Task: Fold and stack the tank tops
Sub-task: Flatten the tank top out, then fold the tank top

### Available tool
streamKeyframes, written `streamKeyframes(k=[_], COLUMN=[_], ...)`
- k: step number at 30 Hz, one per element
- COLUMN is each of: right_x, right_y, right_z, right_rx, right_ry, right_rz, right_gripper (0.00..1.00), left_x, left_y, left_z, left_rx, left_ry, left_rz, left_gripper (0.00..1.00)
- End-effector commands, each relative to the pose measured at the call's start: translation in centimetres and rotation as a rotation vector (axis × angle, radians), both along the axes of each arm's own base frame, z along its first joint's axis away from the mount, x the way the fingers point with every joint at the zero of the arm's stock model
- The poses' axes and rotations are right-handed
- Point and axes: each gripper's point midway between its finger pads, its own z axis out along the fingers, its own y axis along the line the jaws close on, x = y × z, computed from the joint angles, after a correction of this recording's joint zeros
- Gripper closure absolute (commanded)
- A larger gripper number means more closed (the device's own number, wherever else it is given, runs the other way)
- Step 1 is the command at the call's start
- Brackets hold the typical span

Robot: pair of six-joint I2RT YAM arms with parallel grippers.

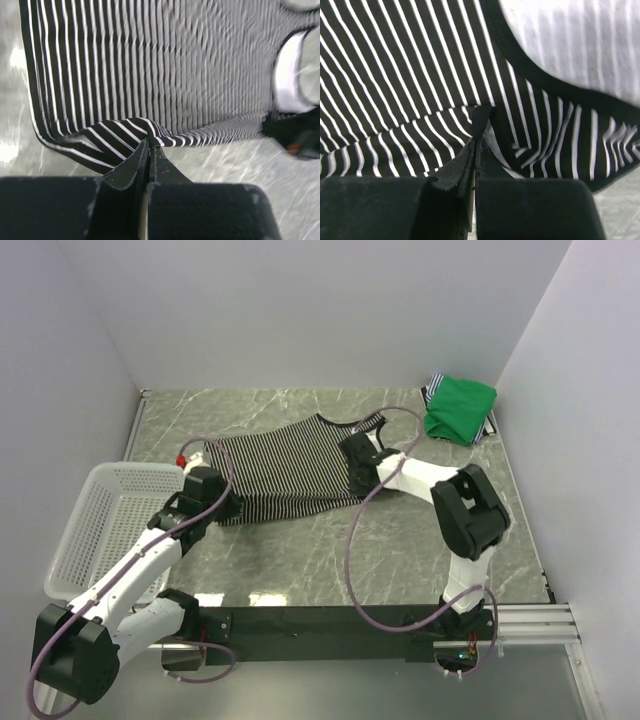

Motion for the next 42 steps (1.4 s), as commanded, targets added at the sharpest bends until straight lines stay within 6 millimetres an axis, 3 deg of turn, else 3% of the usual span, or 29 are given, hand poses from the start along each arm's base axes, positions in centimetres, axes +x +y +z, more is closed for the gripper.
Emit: streamKeyframes(k=[1,2,5,9,11,16,19,21,24,28,29,31,32,35,42], right_x=[-2.6,-4.4,-6.3,-7.3,-8.4,-10.9,-11.5,-11.1,-10.2,-7.4,-7.2,-5.8,-5.5,-4.4,-2.4], right_y=[-3.7,-4.8,-5.3,-5.7,-6.9,-8.6,-7.7,-8.4,-8.6,-7.2,-7.1,-6.5,-6.5,-5.9,-5.1], right_z=[-1.8,-3.0,-2.5,0.1,0.5,1.5,2.8,4.2,5.0,5.9,4.8,4.7,3.4,2.4,2.8], right_rx=[-0.078,-0.090,-0.045,-0.043,-0.085,-0.063,0.026,0.024,0.015,0.014,-0.016,-0.027,-0.049,-0.060,-0.070], right_ry=[0.017,0.050,0.023,-0.011,-0.002,-0.020,-0.041,-0.098,-0.110,-0.124,-0.089,-0.088,-0.054,-0.034,-0.053], right_rz=[-0.075,-0.092,-0.105,-0.126,-0.140,-0.188,-0.191,-0.220,-0.230,-0.209,-0.206,-0.200,-0.199,-0.197,-0.203], right_gripper=[1.00,1.00,1.00,1.00,1.00,1.00,1.00,0.99,0.98,0.99,0.99,0.99,0.99,0.99,0.98], left_x=[-0.7,-1.1,-2.4,-5.1,-6.4,-8.9,-9.6,-9.7,-8.6,-7.2,-7.0,-6.0,-6.0,-4.8,-2.6], left_y=[-0.9,-1.2,-2.5,-5.0,-5.9,-6.9,-7.1,-6.3,-5.8,-5.4,-5.4,-5.4,-5.5,-4.6,-2.0], left_z=[-0.3,-0.9,-2.0,-3.7,-4.8,-6.7,-6.7,-6.3,-4.0,-3.7,-4.3,-4.5,-5.3,-6.1,-6.0], left_rx=[-0.039,-0.039,-0.041,-0.057,-0.063,-0.075,-0.065,-0.037,-0.016,0.036,0.054,0.045,0.049,0.055,0.055], left_ry=[-0.013,0.002,0.025,0.068,0.096,0.163,0.178,0.183,0.132,0.133,0.150,0.146,0.172,0.186,0.184], left_rz=[-0.017,-0.028,-0.067,-0.145,-0.172,-0.212,-0.220,-0.194,-0.155,-0.127,-0.129,-0.112,-0.120,-0.084,-0.028], left_gripper=[0.99,0.99,0.99,0.99,0.99,0.99,0.99,0.99,0.99,0.99,0.99,0.99,0.99,0.99,0.99])
